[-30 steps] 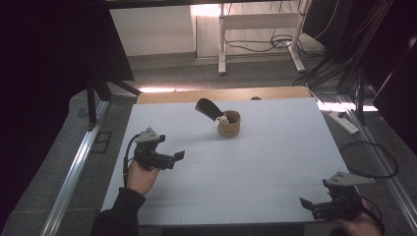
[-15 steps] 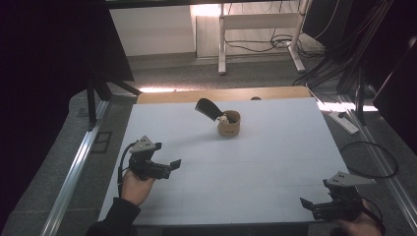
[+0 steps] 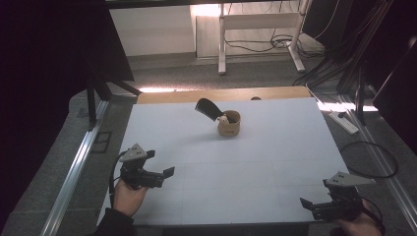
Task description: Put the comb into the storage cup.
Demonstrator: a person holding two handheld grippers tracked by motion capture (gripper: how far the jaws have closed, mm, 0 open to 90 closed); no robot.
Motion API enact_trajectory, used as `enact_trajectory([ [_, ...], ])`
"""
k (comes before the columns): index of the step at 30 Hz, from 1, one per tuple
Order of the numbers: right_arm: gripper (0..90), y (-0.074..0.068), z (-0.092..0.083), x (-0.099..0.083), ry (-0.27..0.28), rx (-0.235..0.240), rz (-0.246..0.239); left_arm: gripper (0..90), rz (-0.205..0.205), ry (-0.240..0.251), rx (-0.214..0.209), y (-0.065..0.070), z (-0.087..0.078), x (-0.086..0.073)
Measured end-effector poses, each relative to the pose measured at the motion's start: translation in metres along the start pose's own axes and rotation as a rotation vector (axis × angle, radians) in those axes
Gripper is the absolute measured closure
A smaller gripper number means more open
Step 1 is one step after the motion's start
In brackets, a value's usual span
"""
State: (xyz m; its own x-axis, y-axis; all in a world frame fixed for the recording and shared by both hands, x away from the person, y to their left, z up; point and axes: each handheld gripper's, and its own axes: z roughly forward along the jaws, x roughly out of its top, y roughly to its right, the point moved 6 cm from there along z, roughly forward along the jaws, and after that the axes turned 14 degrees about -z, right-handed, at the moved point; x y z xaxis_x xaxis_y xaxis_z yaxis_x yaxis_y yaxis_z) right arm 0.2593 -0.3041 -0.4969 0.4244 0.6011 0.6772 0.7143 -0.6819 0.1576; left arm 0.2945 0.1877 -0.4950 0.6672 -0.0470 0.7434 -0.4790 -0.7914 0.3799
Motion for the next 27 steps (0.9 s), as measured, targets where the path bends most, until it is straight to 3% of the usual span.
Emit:
enact_trajectory([
  [27, 0.0, 0.0, 0.001, 0.0, -0.003, -0.002, 0.003, 0.0, -0.039, -0.011, 0.009, 0.002, -0.029, -0.032],
])
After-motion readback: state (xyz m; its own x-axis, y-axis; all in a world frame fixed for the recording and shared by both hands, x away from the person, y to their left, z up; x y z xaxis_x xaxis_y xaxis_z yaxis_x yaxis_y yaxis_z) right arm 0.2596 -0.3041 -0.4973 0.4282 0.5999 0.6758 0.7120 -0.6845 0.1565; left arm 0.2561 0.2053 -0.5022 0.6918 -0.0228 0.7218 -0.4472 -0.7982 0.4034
